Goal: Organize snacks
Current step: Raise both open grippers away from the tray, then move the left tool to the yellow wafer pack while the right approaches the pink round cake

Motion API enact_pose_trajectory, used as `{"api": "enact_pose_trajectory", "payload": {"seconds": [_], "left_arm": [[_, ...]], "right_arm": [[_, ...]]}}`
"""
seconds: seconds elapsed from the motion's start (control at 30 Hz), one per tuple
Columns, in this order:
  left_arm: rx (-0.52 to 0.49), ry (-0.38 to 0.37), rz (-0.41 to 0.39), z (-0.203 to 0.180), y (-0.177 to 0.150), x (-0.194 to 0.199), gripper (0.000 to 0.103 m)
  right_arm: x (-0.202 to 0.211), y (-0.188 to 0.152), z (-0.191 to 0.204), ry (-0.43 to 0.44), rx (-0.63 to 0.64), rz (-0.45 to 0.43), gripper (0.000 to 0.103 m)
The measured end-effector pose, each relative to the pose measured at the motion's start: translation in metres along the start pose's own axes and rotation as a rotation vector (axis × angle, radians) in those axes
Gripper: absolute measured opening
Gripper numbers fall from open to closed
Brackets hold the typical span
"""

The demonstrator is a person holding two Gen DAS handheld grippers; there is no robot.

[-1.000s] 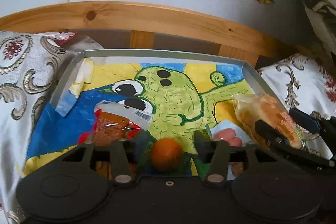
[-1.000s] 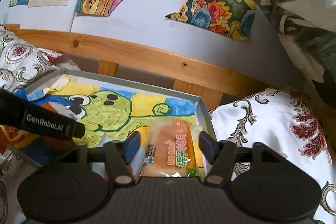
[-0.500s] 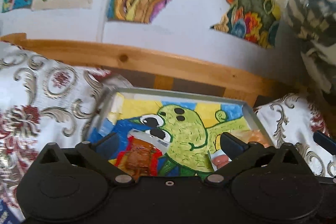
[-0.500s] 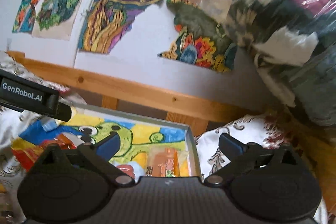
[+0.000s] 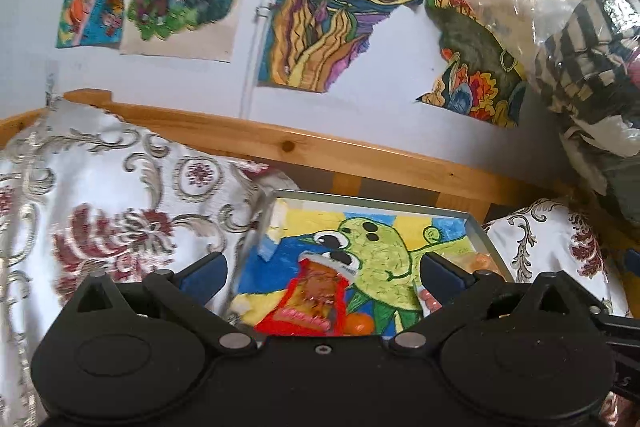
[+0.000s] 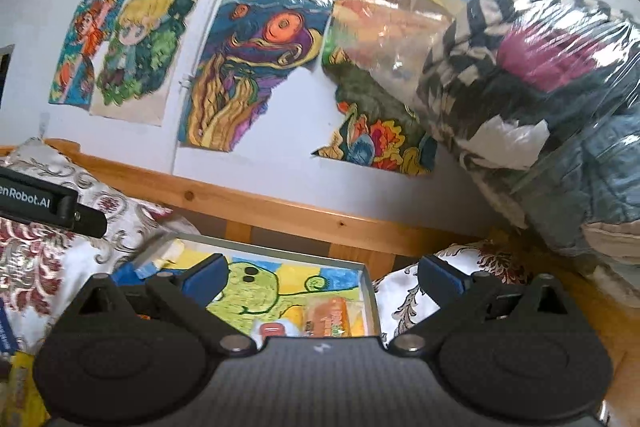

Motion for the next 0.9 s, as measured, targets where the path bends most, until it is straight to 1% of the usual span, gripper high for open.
{"api": "enact_pose_trajectory", "payload": {"seconds": [0.2, 0.5, 0.73, 0.9], "left_arm": [[-0.006, 0.016, -0.006, 0.016, -0.008, 0.032, 0.102], [-0.025, 0.044, 0.002, 0.045, -0.029, 0.074, 0.102], [-0.015, 0.068, 0.036, 0.072, -0.048, 0.095, 0.102], [-0.019, 0.068, 0.078, 0.083, -0.065, 0.101, 0.102]], "right_arm": [[0.031, 0.000, 0.017, 0.033, 0.004, -0.005, 0.103], [0.073, -0.009, 0.040, 0.094, 0.007, 0.027, 0.103], [0.096, -0.017, 0.045, 0.132, -0.031, 0.082, 0.103], [0.105, -0.027, 0.047, 0.163, -0.074, 0.155, 0.103]]}}
Point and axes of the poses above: each gripper's, at about its wrist camera, not at the fingertips, and x roughly against the way its jaws point, z to its left, y to its top, the point moved 1 cm from there along -x, roughly the way its jaws point, and after that the axes turned 8 degrees about y, right-handed, at the moved point
